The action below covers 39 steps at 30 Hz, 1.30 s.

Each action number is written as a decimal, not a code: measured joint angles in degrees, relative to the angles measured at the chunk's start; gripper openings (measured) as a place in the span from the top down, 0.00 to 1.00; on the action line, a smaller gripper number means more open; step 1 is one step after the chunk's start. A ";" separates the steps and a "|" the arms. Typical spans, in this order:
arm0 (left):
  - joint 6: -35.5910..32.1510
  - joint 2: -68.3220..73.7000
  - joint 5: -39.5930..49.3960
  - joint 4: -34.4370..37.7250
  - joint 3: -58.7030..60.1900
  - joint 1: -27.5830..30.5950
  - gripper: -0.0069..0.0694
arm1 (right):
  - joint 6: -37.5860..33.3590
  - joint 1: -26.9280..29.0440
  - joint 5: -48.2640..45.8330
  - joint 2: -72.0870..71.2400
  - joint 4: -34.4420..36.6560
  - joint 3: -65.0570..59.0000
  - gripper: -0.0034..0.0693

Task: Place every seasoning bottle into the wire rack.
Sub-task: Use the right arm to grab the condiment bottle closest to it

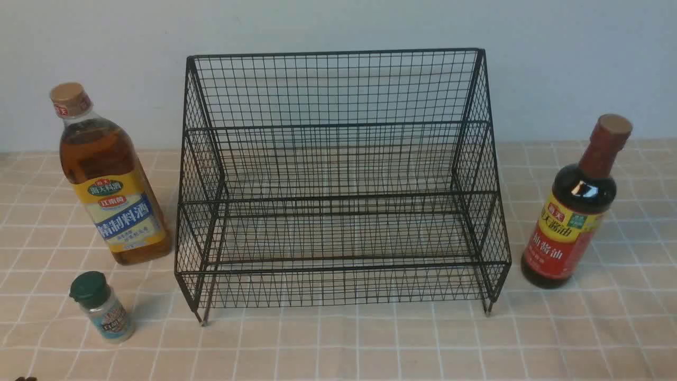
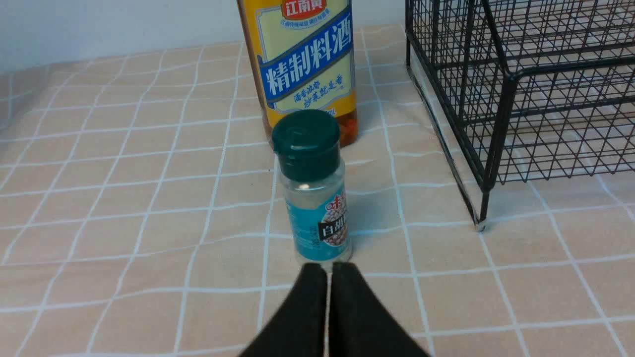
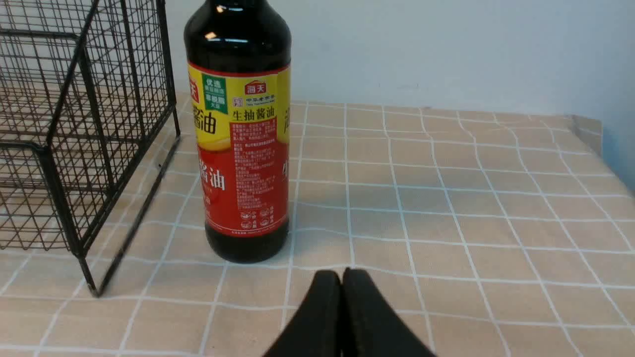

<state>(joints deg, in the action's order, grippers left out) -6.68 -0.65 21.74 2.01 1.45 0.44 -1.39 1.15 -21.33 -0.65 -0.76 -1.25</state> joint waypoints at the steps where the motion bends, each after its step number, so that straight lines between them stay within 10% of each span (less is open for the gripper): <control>1: 0.00 0.00 0.00 0.00 0.00 0.00 0.92 | 0.00 0.00 0.00 0.00 0.00 0.00 0.97; 24: 0.00 0.00 0.00 0.00 0.00 0.00 0.92 | 0.30 0.00 0.22 0.00 0.11 0.00 0.97; 39: 0.00 0.00 0.00 0.00 0.00 0.00 0.92 | 7.71 0.00 22.11 0.00 23.64 -0.30 0.97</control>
<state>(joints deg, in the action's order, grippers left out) -6.68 -0.65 21.74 2.01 1.45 0.44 6.31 1.15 0.78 -0.65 22.88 -1.56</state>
